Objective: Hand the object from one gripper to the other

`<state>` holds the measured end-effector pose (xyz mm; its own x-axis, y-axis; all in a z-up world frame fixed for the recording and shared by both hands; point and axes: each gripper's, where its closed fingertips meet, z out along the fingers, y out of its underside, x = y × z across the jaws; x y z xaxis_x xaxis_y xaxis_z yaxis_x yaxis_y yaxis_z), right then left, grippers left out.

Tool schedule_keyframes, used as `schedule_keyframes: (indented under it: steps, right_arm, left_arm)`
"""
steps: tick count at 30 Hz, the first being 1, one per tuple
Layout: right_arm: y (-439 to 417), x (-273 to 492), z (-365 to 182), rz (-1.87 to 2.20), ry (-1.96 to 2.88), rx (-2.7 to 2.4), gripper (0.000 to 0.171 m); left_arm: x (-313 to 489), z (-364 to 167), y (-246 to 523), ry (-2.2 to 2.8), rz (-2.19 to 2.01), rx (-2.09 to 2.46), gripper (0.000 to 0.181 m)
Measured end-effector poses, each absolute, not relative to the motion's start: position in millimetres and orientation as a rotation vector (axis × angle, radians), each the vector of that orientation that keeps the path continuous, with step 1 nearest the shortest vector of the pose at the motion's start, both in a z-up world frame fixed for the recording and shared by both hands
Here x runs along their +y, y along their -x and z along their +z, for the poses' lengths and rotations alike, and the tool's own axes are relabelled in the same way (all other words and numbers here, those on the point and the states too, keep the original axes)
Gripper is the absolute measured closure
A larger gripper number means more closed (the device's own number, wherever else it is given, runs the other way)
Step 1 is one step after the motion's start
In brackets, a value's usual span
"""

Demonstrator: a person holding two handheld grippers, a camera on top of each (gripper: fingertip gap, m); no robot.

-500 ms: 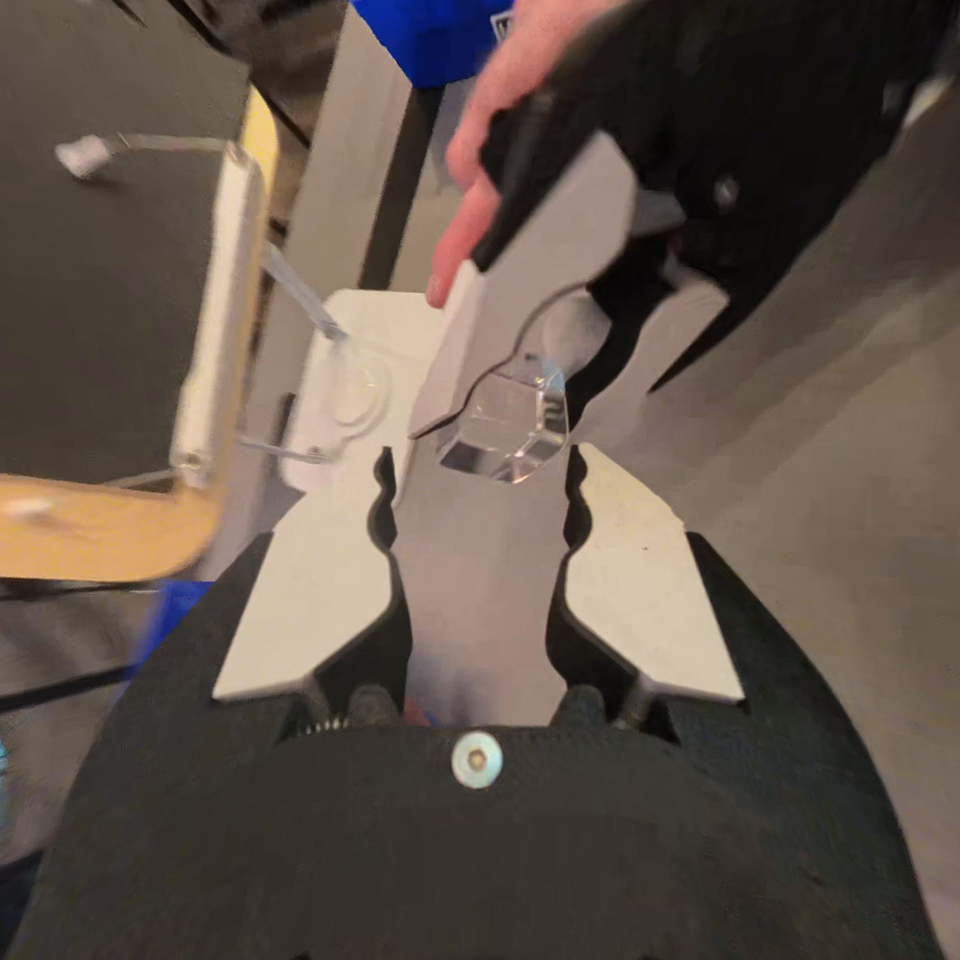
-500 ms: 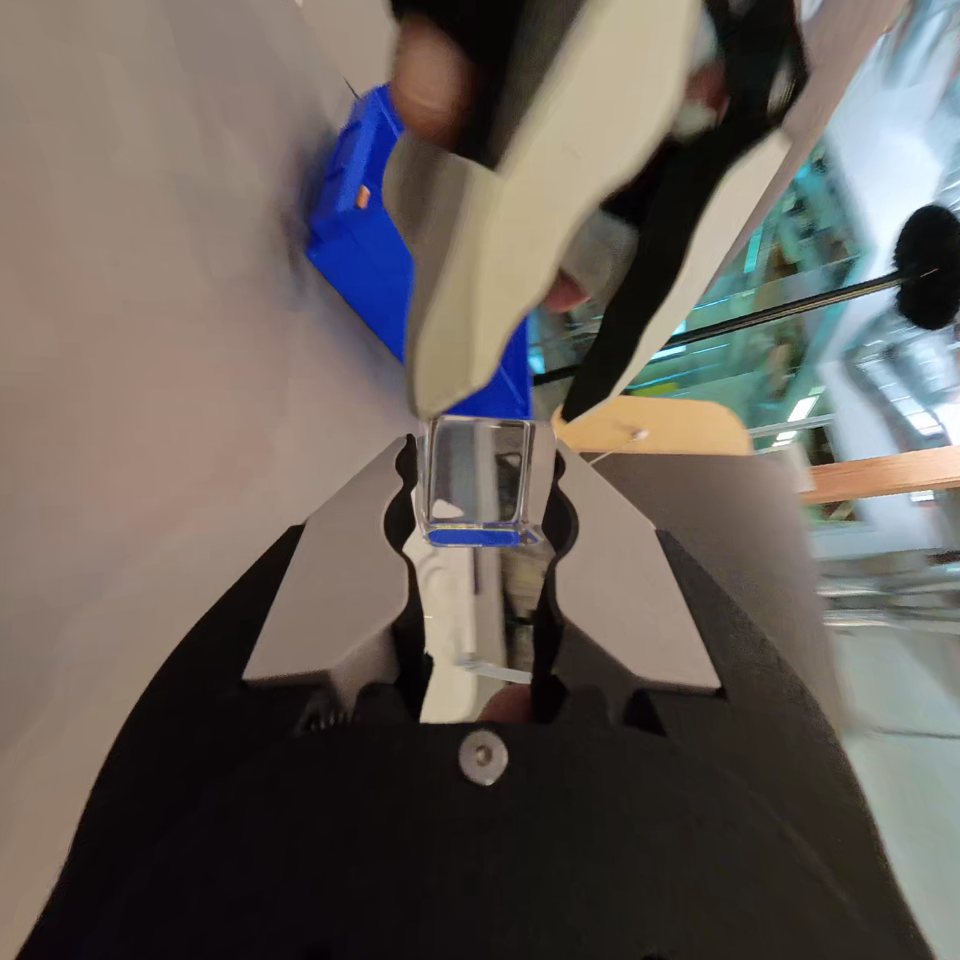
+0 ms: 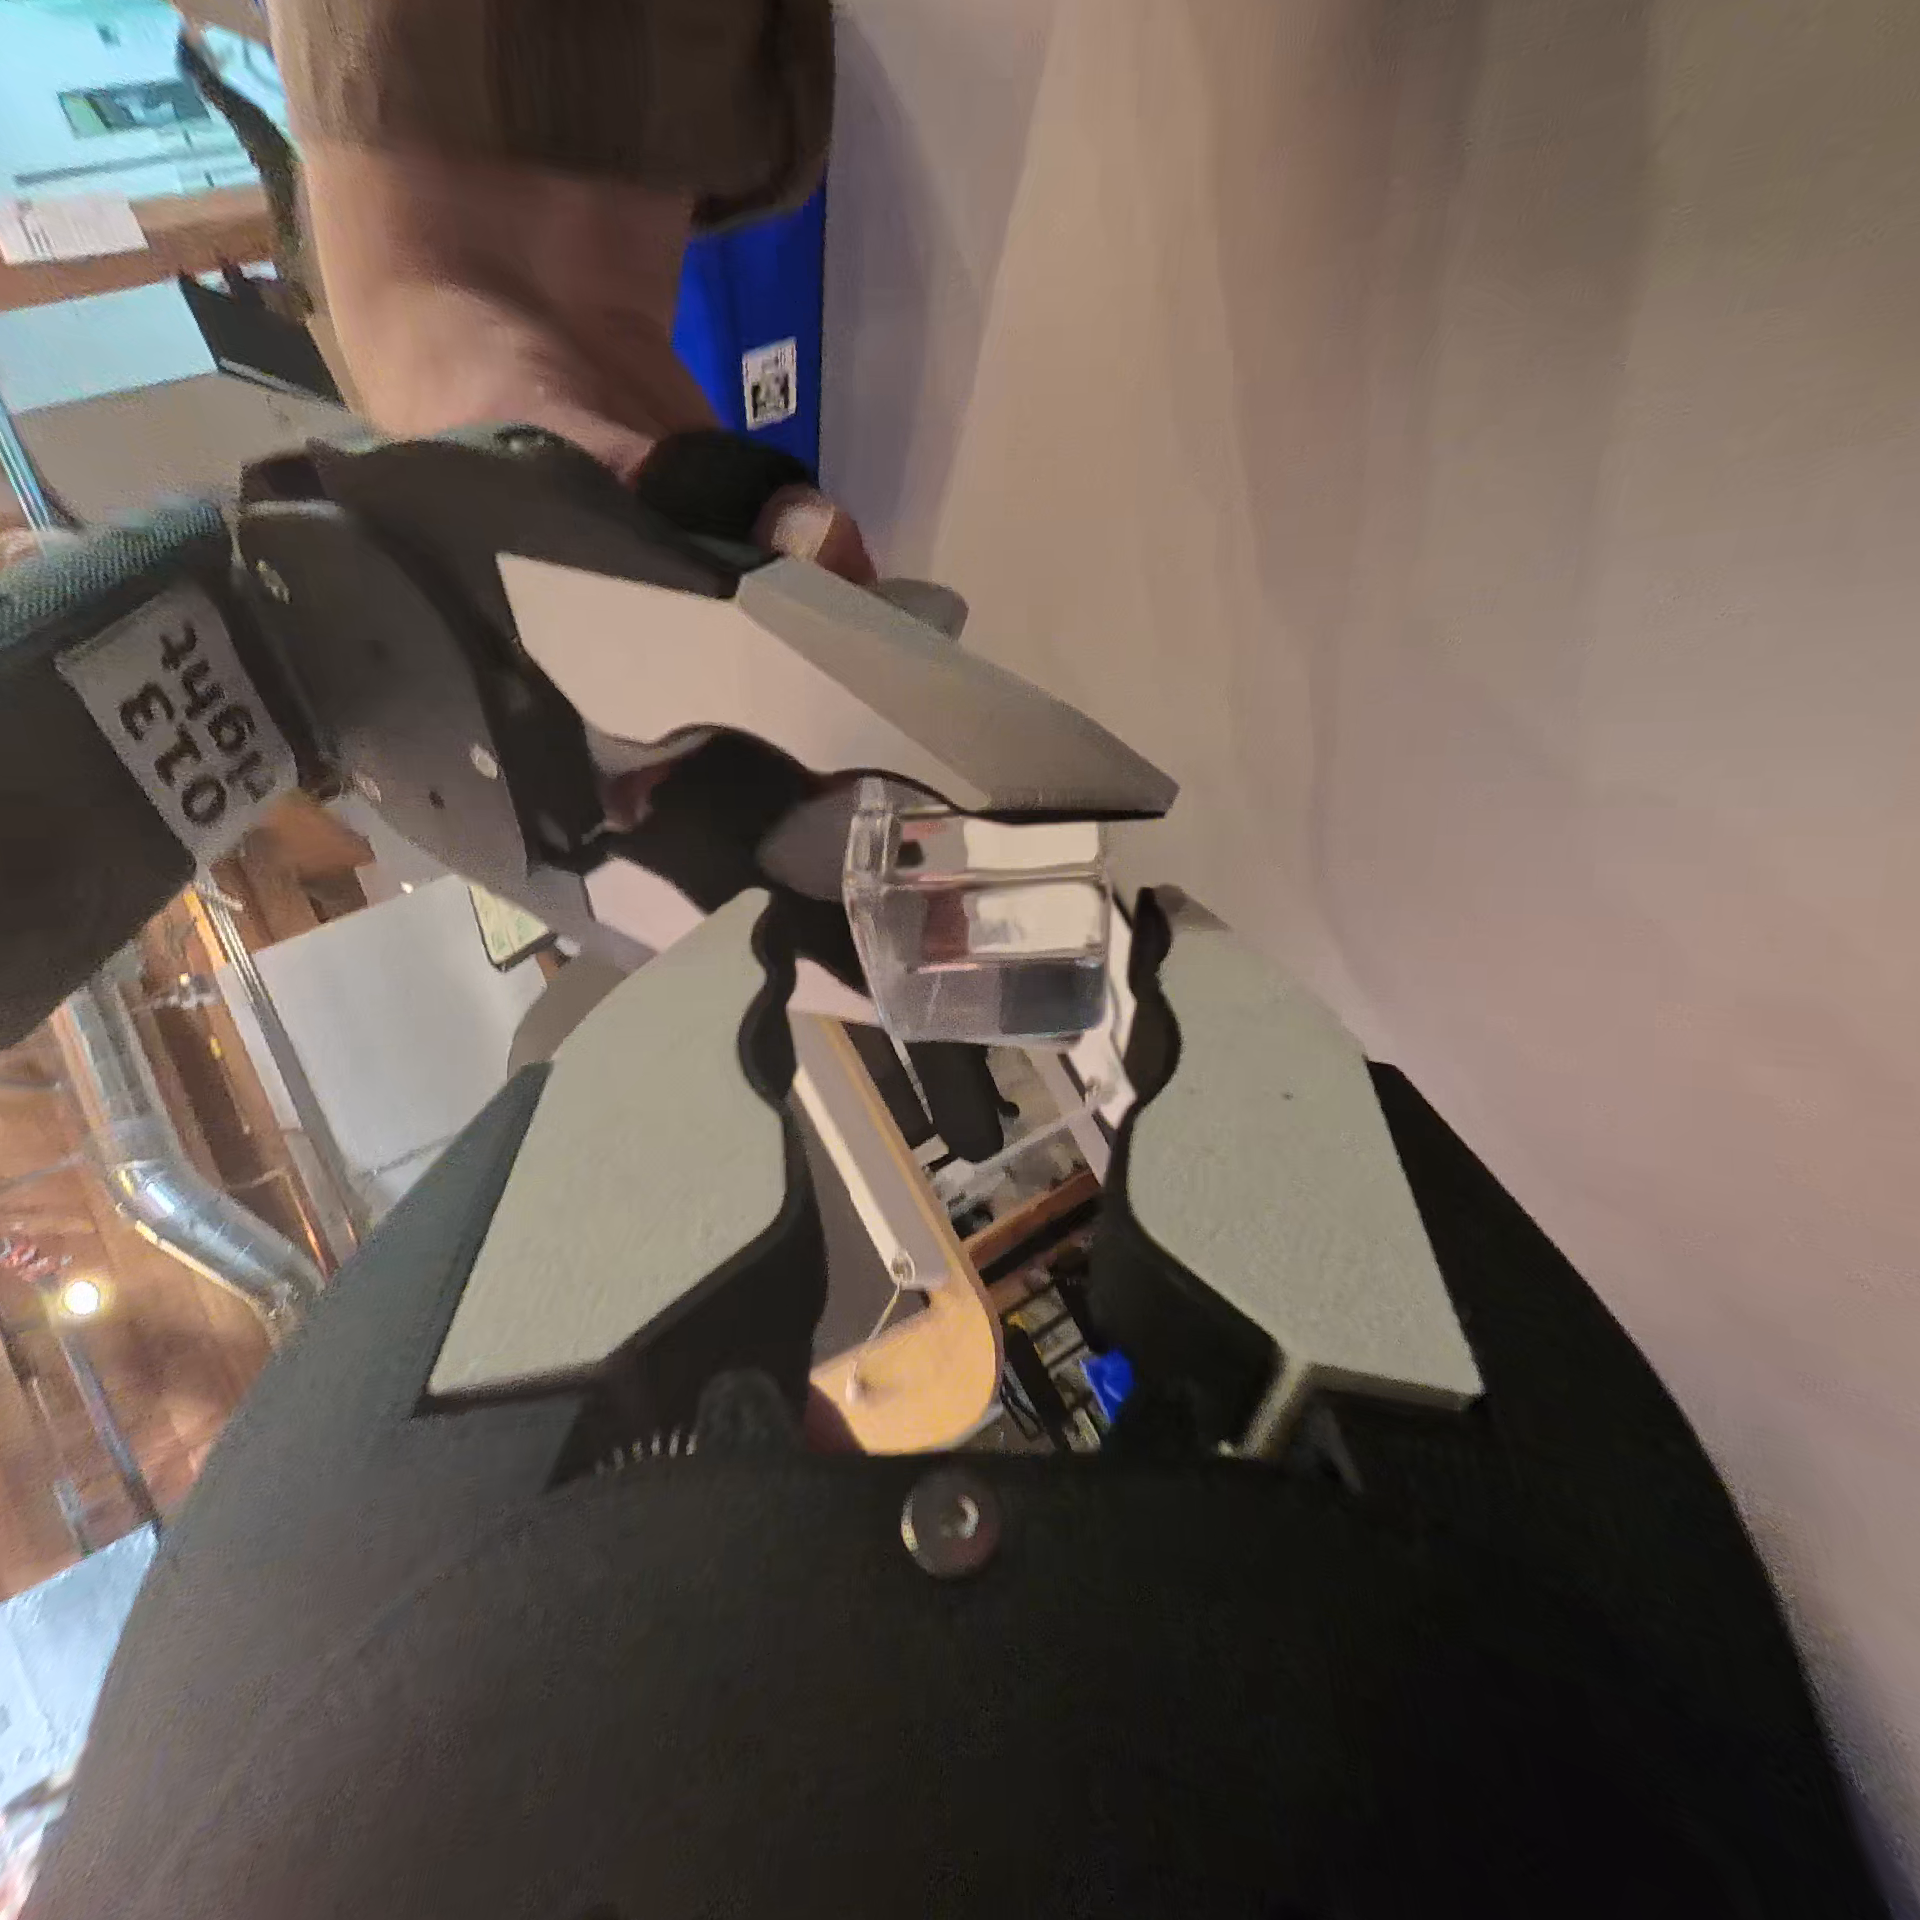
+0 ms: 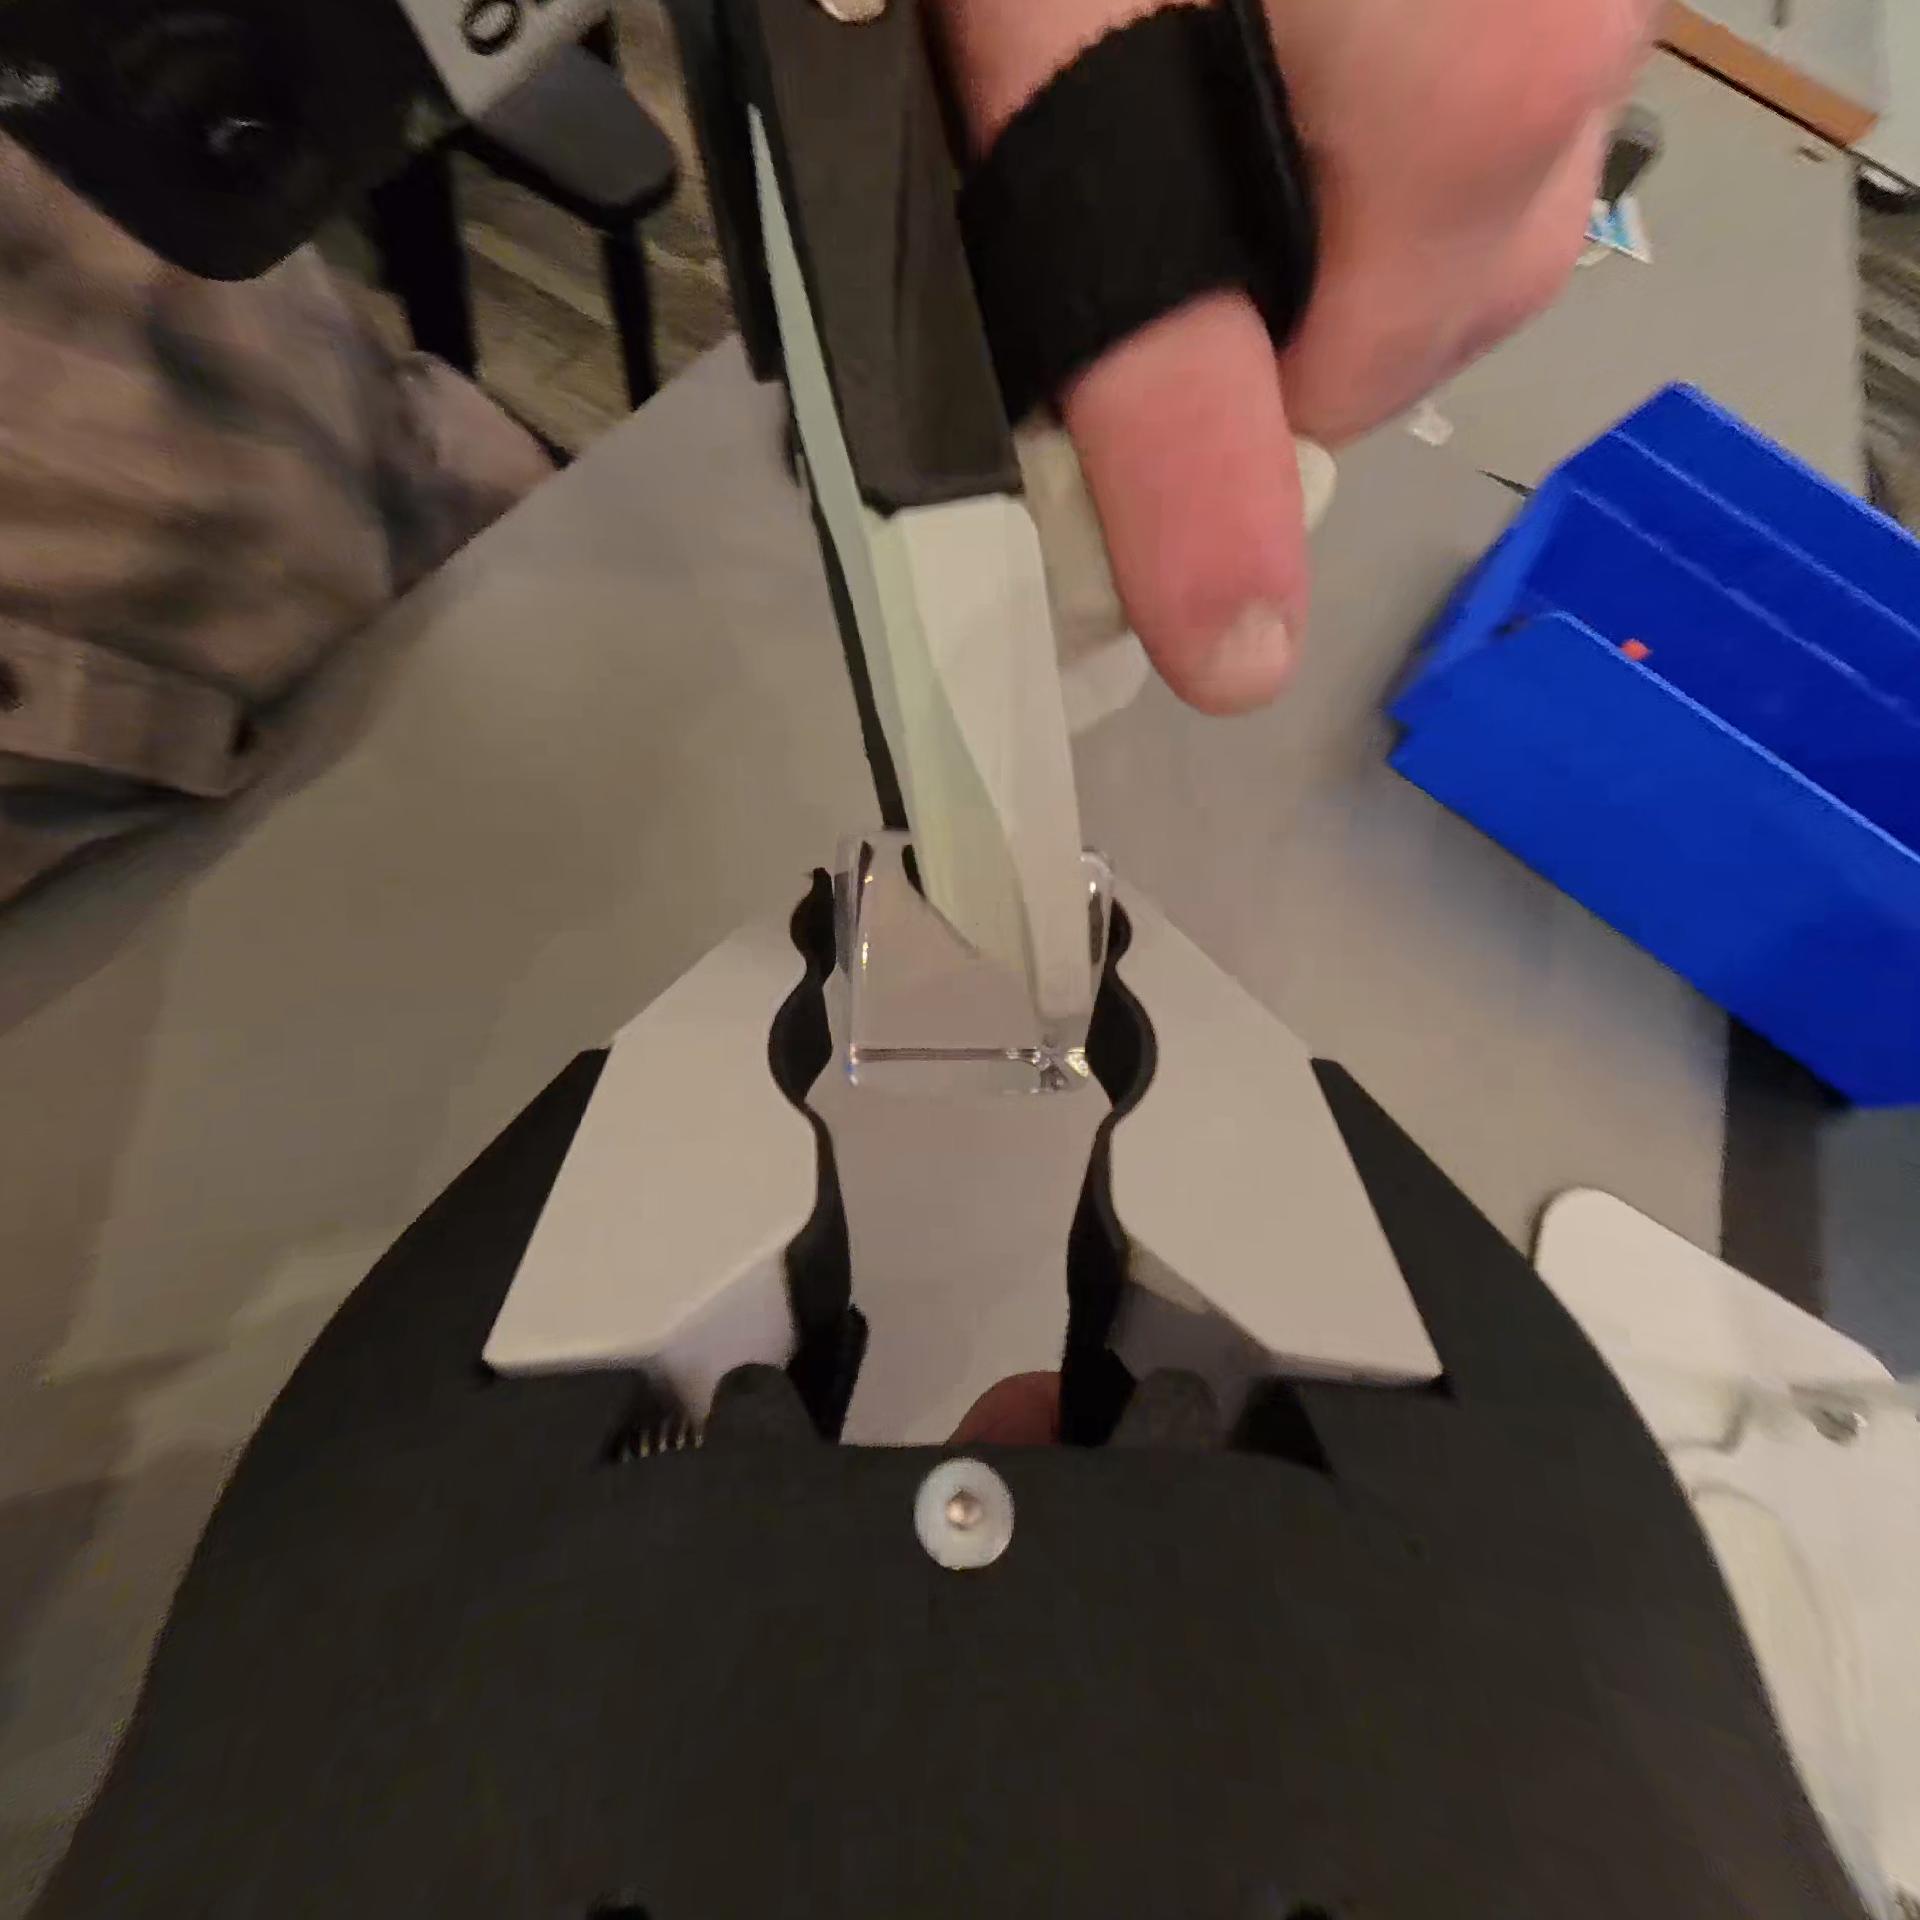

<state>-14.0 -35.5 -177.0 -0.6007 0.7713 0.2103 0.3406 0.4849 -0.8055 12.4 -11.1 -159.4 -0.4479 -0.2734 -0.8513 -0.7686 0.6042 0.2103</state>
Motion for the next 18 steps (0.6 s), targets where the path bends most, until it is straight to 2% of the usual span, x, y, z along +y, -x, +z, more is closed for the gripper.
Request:
schedule_keyframes:
  steps: [3,7,13,18]
  right_arm:
    - [8.7,-47.6,-178.8,1.038,0.853,-2.221,0.126]
    - [6.1,-46.7,-180.3,1.019,0.825,-2.234,0.126]
    - [22.0,-10.3,-159.1,0.800,0.845,-2.032,0.103]
    - [16.1,7.8,-133.4,0.467,0.652,-1.936,0.113]
  left_arm:
    - [-23.7,-169.5,-25.0,0.801,0.676,2.050,0.135]
    - [-22.8,-171.5,-27.8,0.859,0.661,2.013,0.136]
    - [-2.6,-166.0,-2.2,1.213,0.639,1.922,0.136]
    - [2.2,-165.0,22.2,1.686,0.341,1.862,0.136]
